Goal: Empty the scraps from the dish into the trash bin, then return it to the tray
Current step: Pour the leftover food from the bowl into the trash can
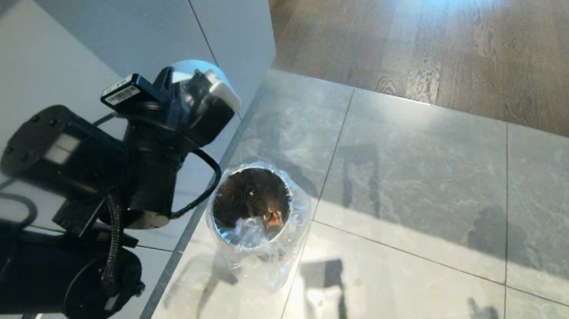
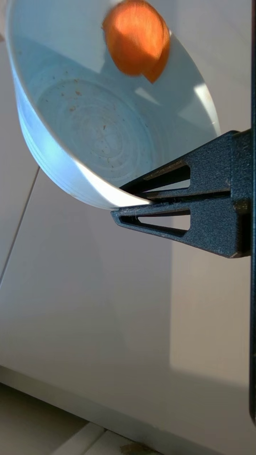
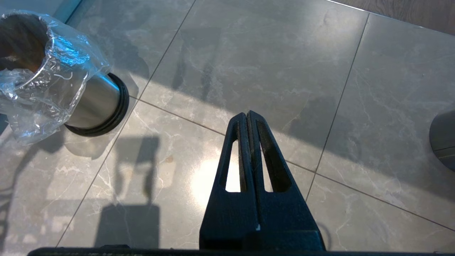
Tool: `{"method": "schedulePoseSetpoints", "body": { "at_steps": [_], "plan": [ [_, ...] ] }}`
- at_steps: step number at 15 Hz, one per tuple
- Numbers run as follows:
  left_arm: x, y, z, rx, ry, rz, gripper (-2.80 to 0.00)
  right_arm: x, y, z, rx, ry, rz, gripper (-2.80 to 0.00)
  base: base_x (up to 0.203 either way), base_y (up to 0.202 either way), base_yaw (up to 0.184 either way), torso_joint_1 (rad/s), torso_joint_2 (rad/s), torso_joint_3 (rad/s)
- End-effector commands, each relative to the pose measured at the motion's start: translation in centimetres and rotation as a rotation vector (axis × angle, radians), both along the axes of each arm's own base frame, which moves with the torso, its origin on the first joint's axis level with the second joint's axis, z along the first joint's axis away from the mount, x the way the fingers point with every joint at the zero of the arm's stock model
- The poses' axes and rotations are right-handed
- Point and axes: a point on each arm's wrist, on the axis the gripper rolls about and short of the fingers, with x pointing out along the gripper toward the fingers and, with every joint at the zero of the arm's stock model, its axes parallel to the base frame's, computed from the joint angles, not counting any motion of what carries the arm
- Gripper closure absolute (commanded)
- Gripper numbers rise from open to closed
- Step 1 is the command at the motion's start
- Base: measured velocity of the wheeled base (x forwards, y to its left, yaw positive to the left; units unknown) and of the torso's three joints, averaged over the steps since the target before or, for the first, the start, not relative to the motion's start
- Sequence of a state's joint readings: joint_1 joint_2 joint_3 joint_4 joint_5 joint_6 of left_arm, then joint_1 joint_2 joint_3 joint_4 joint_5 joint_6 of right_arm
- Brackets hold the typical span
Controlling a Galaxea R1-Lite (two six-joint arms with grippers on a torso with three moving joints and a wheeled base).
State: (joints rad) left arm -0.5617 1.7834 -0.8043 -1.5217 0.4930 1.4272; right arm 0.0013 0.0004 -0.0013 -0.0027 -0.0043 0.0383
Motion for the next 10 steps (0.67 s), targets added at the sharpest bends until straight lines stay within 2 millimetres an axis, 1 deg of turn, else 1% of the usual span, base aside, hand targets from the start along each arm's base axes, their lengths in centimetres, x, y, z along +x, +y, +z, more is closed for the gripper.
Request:
{"method": "schedulePoseSetpoints", "body": {
  "at_steps": [1, 6, 8, 10],
  "plan": [
    [-0.4, 0.3, 0.9, -0.032, -0.052, 0.011, 0.0, 0.0, 0.0, 0.0, 0.0, -0.001, 0.0, 0.0, 0.0, 0.0, 0.0, 0.0, 0.0, 0.0],
    [-1.3, 0.8, 1.1, -0.047, -0.05, 0.021, 0.0, 0.0, 0.0, 0.0, 0.0, 0.0, 0.0, 0.0, 0.0, 0.0, 0.0, 0.0, 0.0, 0.0],
    [-1.7, 1.0, 1.5, -0.059, -0.058, 0.024, 0.0, 0.0, 0.0, 0.0, 0.0, -0.001, 0.0, 0.0, 0.0, 0.0, 0.0, 0.0, 0.0, 0.0],
    [-2.2, 1.0, 1.1, -0.047, -0.039, 0.021, 0.0, 0.0, 0.0, 0.0, 0.0, -0.001, 0.0, 0.0, 0.0, 0.0, 0.0, 0.0, 0.0, 0.0]
  ]
}}
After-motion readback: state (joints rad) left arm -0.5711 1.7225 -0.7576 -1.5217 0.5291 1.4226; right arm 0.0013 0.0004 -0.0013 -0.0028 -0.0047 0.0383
